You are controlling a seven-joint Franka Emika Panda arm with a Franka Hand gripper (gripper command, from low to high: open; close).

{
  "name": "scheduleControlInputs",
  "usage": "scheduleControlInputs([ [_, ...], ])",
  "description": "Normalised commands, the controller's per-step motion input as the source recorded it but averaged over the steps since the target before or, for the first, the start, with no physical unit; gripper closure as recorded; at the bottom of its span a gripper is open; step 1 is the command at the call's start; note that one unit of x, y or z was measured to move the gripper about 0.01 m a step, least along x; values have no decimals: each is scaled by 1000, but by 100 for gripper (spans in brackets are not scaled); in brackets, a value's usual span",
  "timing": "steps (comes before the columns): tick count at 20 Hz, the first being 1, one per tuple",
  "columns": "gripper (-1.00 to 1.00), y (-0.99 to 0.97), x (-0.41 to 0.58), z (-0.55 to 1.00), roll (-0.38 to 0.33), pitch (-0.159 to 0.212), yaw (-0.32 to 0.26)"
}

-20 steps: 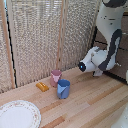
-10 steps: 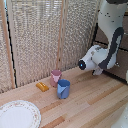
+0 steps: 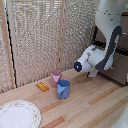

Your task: Please adjust your gripper to match the height of the lower drawer handle. Progress your gripper onward until it happens to touch the drawer handle. Now, firmly take hold of it with your gripper, then steadily retract it to swing the drawer wide open.

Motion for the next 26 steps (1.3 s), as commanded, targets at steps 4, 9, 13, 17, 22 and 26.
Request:
scheduleControlInputs([
  [4, 100, 873, 146, -88, 120, 20, 0],
  [9, -100, 427, 57, -1, 36, 19, 3],
  [13, -100, 9, 129, 86, -1, 2, 17],
  [17, -100, 0, 91, 349, 23, 0, 4],
  [22, -100, 86, 47, 455, 117, -1, -2],
  [26, -100, 243, 104, 349, 192, 0, -11],
])
